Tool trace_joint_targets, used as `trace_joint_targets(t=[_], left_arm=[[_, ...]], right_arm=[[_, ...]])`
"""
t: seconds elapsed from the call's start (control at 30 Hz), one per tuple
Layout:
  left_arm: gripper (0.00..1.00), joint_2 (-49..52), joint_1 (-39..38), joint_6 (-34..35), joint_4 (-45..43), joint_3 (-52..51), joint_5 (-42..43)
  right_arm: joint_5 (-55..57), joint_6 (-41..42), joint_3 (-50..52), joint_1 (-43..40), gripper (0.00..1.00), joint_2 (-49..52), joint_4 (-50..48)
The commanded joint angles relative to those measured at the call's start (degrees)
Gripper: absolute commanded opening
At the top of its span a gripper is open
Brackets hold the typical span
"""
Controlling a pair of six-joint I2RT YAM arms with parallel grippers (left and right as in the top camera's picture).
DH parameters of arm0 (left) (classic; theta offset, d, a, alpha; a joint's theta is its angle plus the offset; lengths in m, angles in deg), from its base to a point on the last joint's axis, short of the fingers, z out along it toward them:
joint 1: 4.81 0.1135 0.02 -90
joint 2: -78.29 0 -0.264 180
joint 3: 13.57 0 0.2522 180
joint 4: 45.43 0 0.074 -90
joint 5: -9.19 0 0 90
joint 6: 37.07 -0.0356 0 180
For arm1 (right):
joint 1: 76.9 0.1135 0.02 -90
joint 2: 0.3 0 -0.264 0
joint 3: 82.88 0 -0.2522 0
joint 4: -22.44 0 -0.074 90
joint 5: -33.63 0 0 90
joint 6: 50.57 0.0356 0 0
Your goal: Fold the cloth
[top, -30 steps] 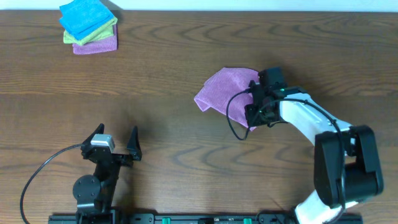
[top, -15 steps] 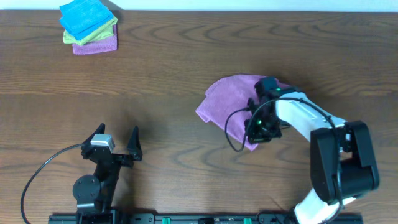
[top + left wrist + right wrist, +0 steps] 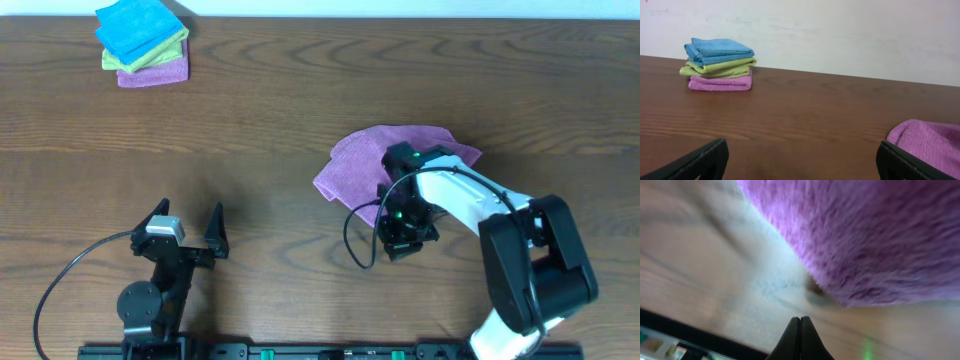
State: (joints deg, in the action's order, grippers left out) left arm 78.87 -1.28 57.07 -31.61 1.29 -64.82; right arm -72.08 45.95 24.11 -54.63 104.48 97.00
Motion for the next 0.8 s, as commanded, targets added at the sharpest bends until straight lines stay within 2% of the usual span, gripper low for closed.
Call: trace_joint_targets(t=[0.0, 0.1, 0.27, 0.5, 0.77], left_arm=[[0.95, -0.3, -0.2, 0.2, 2.7, -0.8, 2.5], [0.95, -0.3, -0.2, 0.2, 2.7, -0.8, 2.5], [0.96, -0.3, -0.2, 0.2, 2.7, -0.8, 2.5], [0.95, -0.3, -0.2, 0.2, 2.7, -0.8, 2.5], [0.95, -0.3, -0.2, 0.2, 2.7, -0.8, 2.5]], right_arm=[[5.1, 1.9, 0.2, 0.6, 0.02, -5.7, -1.7], [15.4, 4.3, 0.2, 0.9, 0.02, -11.7, -5.6], [19.7, 4.9, 1.5, 0.5, 0.02, -17.7, -9.9], [19.6, 9.3, 10.5, 0.6, 0.01, -18.3, -19.0], [18.4, 9.3, 14.6, 0.6, 0.02, -18.3, -26.8]])
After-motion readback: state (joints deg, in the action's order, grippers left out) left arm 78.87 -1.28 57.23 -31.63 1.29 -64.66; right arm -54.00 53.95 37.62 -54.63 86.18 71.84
